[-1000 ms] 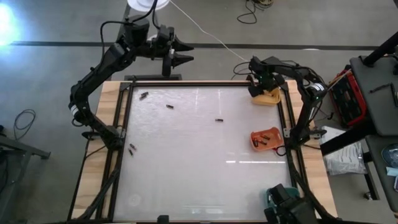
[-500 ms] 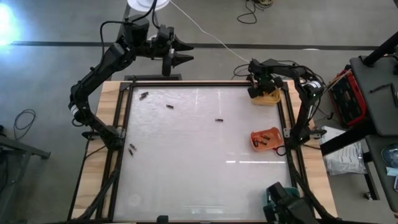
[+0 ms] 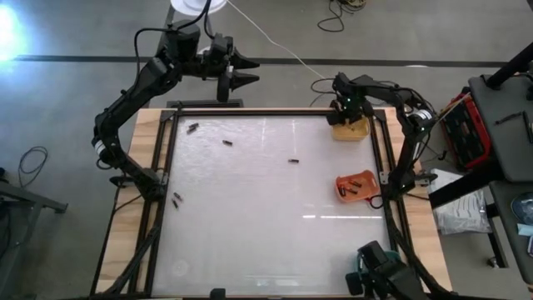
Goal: Sort batteries
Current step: Put the silver battery into the green bin
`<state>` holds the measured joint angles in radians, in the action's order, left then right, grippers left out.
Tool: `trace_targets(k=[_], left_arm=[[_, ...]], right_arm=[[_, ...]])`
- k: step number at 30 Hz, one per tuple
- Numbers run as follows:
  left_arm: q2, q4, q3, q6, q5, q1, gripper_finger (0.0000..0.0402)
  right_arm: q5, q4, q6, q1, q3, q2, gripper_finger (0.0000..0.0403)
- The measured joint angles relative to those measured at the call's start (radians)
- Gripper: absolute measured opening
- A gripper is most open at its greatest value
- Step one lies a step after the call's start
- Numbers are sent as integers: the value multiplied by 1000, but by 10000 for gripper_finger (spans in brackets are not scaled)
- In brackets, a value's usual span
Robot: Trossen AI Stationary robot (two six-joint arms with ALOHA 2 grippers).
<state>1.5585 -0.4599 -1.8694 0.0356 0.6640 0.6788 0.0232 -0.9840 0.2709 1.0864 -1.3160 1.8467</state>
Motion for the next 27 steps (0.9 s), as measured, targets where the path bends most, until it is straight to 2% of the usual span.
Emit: trace_targets(k=[4, 9, 14, 17, 21, 27], left_arm=[[0, 0, 0, 0, 0, 0, 206], [0, 0, 0, 0, 0, 0, 206], [0, 1, 0, 0, 0, 0, 206], [0, 1, 0, 0, 0, 0, 206], [0, 1, 0, 0, 0, 0, 206], [0, 6, 0, 0, -1, 0, 206]], right_arm=[[13, -6, -10, 2, -7, -20, 141], [9, -59, -108, -6, 4, -25, 153], [-56, -65, -159, -19, 20, -25, 160], [-61, -46, -171, -25, 26, -25, 157], [-130, -44, -212, -33, 61, -25, 148], [-130, 20, -193, -42, 154, -25, 141]])
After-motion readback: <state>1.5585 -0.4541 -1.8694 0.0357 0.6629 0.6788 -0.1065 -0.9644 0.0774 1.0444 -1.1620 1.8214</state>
